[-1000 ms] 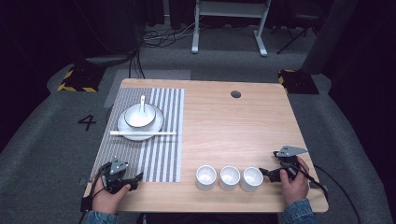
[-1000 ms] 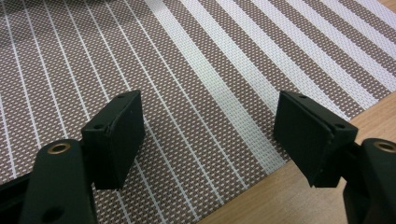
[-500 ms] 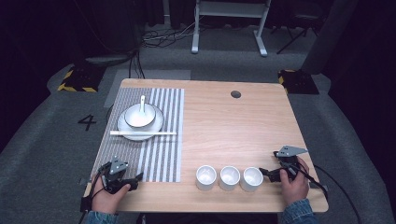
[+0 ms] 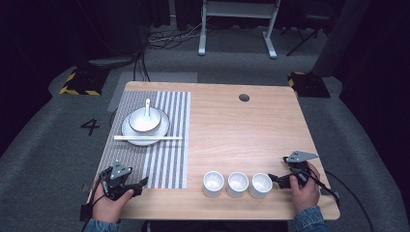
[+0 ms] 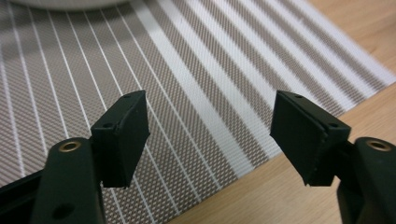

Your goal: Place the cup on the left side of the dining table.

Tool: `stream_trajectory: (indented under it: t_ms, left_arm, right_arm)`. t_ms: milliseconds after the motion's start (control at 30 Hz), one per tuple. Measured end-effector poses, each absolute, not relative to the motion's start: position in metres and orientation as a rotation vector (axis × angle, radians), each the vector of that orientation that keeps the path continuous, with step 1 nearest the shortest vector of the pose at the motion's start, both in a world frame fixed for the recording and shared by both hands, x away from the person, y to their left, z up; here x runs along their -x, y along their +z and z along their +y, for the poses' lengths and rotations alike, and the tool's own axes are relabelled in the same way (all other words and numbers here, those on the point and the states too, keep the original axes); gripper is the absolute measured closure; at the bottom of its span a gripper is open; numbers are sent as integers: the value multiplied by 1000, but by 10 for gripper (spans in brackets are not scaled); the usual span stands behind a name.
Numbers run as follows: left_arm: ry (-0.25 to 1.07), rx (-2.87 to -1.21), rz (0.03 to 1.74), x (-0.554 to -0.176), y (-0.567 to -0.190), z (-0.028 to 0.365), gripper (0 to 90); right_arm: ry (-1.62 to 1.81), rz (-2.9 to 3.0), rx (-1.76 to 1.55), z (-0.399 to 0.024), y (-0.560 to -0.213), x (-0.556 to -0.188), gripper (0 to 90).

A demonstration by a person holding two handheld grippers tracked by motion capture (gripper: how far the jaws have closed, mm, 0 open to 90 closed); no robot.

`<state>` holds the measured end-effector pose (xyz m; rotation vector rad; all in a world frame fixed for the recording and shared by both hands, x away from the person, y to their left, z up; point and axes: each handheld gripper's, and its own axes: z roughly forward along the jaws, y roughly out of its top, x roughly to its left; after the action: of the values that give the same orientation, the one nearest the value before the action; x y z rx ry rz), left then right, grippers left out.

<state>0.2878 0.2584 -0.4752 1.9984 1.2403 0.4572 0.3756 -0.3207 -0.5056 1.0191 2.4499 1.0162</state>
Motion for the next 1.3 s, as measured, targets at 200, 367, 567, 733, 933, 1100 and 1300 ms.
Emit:
stream_trajectory:
  t_ms: [200, 367, 567, 733, 933, 1100, 1300]
  left_arm:
    - [442, -2005, 1193, -282, -457, 248, 293]
    - [364, -1983, 1186, -280, -447, 244, 288]
    - [390, -1993, 1138, -276, -430, 237, 283]
    - [409, -1992, 1111, -276, -422, 233, 282]
    - [425, -1994, 1093, -279, -415, 227, 282]
    - [423, -2003, 1056, -281, -410, 218, 282]
    - [423, -2007, 993, -285, -402, 206, 282]
  right_arm:
    - [1016, 2450, -1019, -321, -506, -376, 0]
    - [1016, 2450, -1019, -321, -506, -376, 1]
    - [1016, 2450, -1019, -321, -506, -376, 1]
    - [1016, 2449, -1019, -321, -506, -376, 1]
    - [1016, 2450, -1019, -321, -506, -376, 0]
    - [1016, 2450, -1019, -321, -506, -376, 1]
    - [1016, 2450, -1019, -321, -506, -376, 1]
